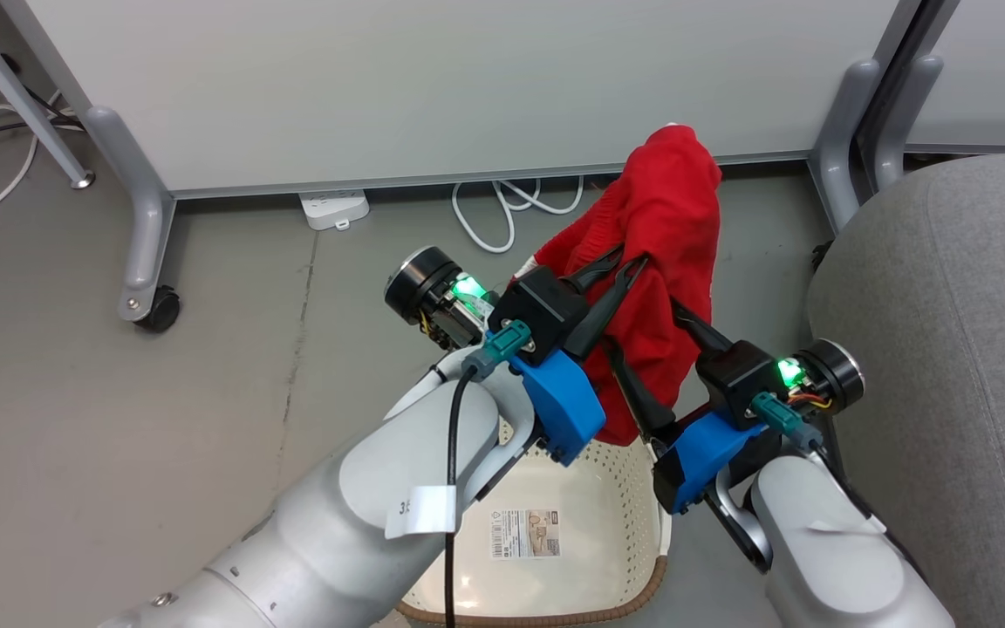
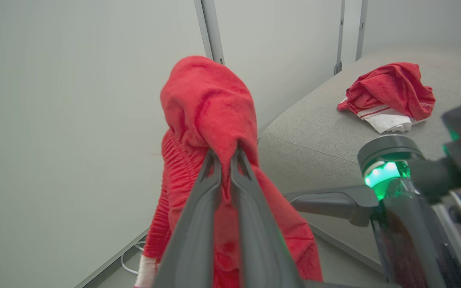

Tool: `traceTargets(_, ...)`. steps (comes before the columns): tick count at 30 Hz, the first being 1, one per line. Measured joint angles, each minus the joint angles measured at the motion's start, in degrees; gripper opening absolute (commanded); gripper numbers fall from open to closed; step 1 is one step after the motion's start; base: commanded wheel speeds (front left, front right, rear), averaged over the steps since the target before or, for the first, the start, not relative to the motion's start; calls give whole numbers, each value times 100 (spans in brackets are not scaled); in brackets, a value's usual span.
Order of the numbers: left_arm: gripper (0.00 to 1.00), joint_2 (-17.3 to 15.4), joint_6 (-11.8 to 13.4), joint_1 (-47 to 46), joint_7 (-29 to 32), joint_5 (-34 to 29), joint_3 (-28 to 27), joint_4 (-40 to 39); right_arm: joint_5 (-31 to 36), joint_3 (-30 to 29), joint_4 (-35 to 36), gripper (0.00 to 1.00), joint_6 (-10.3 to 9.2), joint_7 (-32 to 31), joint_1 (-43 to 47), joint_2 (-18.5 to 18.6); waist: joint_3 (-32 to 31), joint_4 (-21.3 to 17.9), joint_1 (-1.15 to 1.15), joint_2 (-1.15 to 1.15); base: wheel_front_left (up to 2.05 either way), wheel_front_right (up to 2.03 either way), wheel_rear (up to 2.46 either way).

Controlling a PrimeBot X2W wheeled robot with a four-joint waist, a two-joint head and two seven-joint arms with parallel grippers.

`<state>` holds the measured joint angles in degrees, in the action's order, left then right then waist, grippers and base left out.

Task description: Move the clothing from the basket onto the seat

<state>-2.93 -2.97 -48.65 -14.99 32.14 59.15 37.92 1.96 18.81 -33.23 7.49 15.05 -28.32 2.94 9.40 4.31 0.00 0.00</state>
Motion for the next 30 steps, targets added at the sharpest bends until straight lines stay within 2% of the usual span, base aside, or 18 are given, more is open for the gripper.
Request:
traceTargets(3, 0, 1, 35, -45, 1, 63, 71, -42, -33, -51, -131, 100, 0, 0, -101, 0, 28, 28, 0, 0, 0, 0, 0)
traceTargets(4, 0, 0, 49, -78, 0, 88, 94, -65, -76, -57, -227, 29, 0, 0, -161, -1, 41, 48, 0, 0, 0, 0, 0)
traceTargets(5, 0, 1, 60, -85, 0, 112, 109, -69, -96, -60, -267, 0, 0, 0, -185, -1, 46, 57, 0, 0, 0, 0, 0)
traceTargets(30, 0, 1, 116, -109, 0, 224, 253, -14, -260, 8, -342, 0, 0, 0, -229, -2, -48, 38, 0, 0, 0, 0, 0)
